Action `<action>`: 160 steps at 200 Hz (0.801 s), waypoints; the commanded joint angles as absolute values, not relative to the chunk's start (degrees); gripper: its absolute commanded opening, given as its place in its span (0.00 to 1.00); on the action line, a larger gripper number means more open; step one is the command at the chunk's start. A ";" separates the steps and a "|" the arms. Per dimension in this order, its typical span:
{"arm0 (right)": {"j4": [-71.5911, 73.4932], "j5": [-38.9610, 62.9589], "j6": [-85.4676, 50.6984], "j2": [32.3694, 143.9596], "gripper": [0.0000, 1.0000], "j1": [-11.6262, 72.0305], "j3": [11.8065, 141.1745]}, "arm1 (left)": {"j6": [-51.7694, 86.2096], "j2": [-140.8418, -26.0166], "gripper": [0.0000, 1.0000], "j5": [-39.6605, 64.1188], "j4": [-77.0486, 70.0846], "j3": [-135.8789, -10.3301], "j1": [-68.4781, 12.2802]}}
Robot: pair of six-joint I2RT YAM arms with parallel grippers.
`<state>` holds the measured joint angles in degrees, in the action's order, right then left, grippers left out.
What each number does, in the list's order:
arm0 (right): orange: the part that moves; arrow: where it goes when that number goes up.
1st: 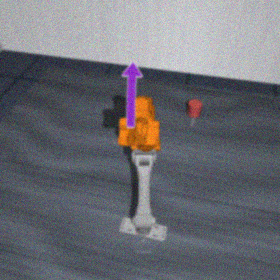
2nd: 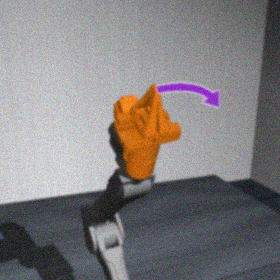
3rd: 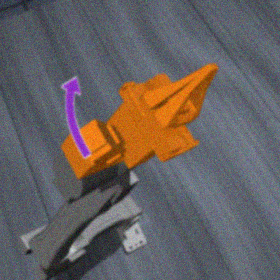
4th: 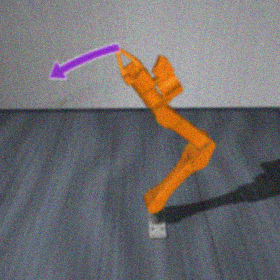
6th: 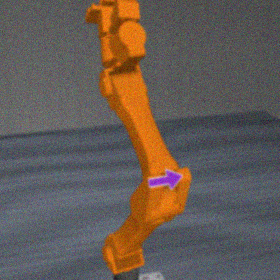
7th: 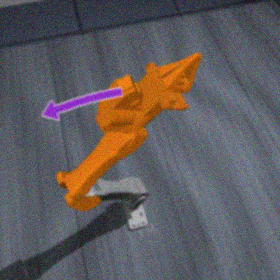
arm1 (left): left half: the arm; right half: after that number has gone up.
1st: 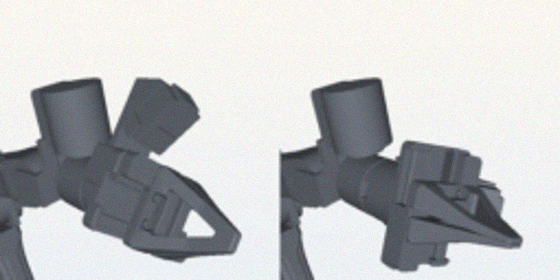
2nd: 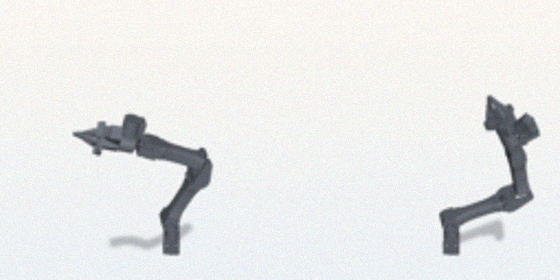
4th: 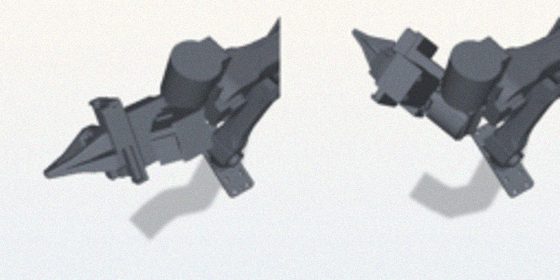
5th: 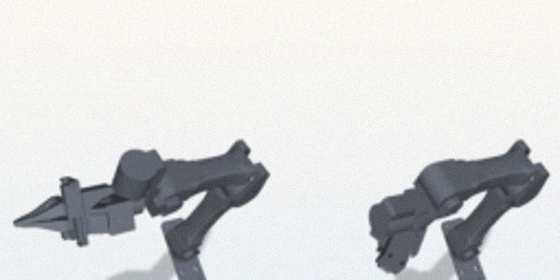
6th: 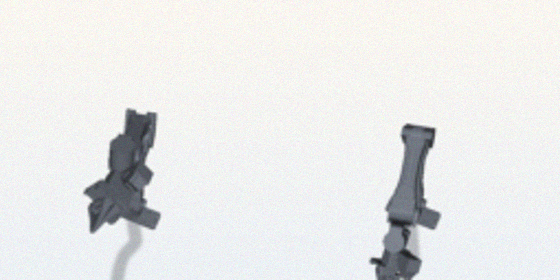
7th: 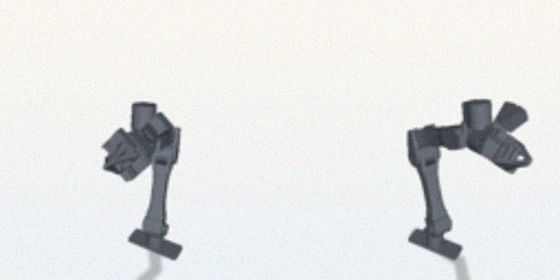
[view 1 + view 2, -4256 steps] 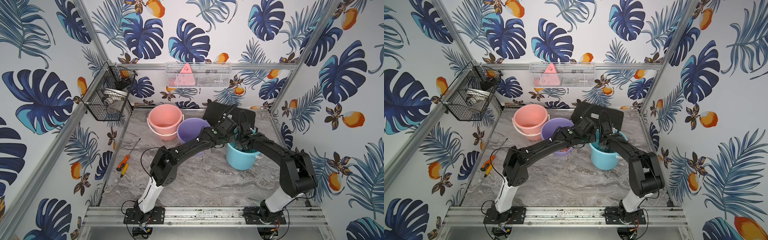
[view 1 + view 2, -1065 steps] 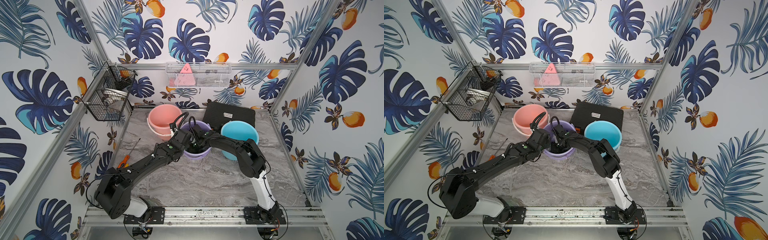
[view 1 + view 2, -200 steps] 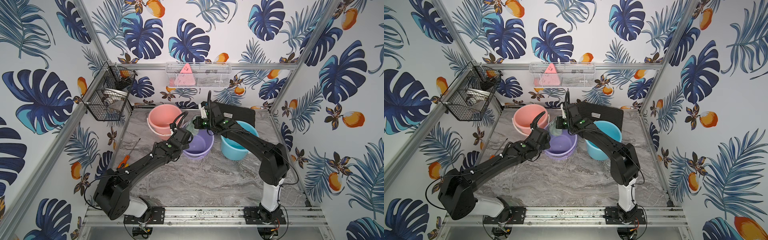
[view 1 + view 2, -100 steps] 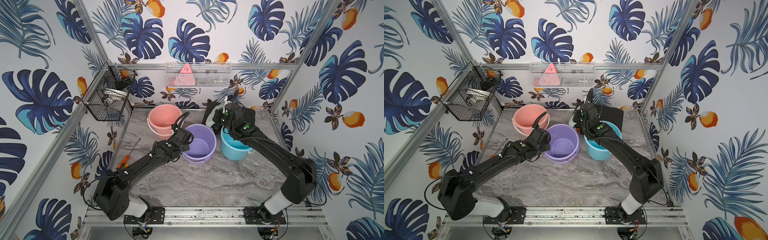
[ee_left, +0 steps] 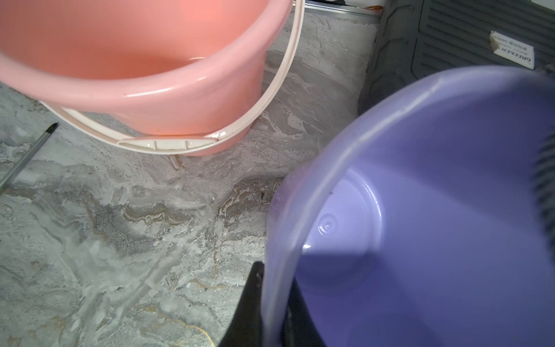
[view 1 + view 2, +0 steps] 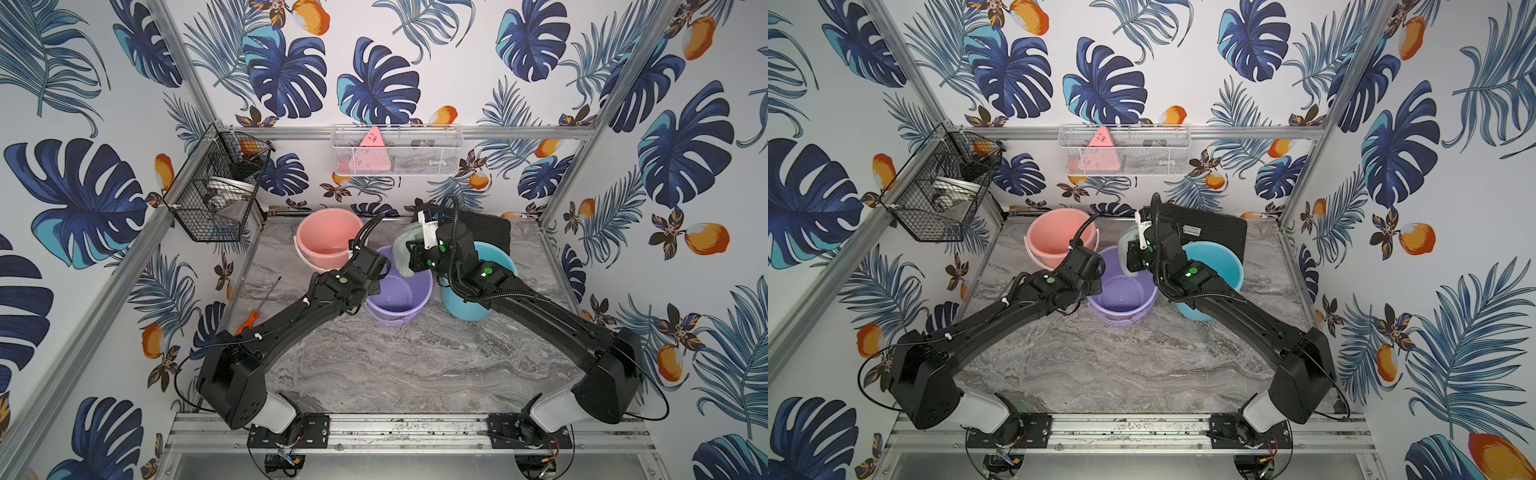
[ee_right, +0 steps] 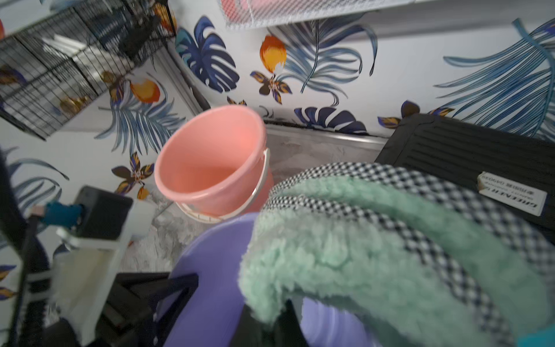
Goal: Wipe the inside of the bucket with a cloth
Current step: Wipe the dirt from the inside of the bucket.
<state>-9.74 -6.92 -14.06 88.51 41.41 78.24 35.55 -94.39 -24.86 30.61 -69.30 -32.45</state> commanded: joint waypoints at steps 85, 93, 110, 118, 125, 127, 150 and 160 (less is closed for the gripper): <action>-32.34 -0.79 -6.86 106.12 0.00 43.32 90.35 | 32.25 -94.23 0.00 -24.13 27.42 -69.87 -31.24; -32.77 -1.01 -6.79 106.94 0.00 43.59 90.89 | 32.49 -93.94 0.00 -23.66 27.53 -69.79 -31.04; -34.48 -2.22 -6.76 109.49 0.00 44.28 92.78 | 33.26 -93.06 0.00 -22.63 27.85 -69.70 -30.60; -36.36 -2.82 -7.14 111.43 0.00 44.21 94.60 | 33.71 -92.67 0.00 -22.20 28.01 -69.52 -30.42; -38.25 -3.97 -7.47 113.06 0.00 44.21 96.18 | 34.05 -92.48 0.00 -21.63 28.36 -69.55 -30.25; -38.77 -4.20 -7.58 113.47 0.00 44.21 96.60 | 34.13 -92.40 0.00 -21.49 28.38 -69.53 -30.24; -40.34 -6.27 -8.00 117.25 0.00 44.25 98.47 | 34.45 -92.02 0.00 -21.29 28.83 -69.22 -29.98; -40.48 -6.76 -8.11 118.46 0.00 44.30 98.79 | 34.37 -92.50 0.00 -20.90 29.36 -69.45 -29.81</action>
<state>-36.62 -4.10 -7.97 115.96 44.18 97.54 33.19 -92.33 -21.89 29.61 -69.19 -30.20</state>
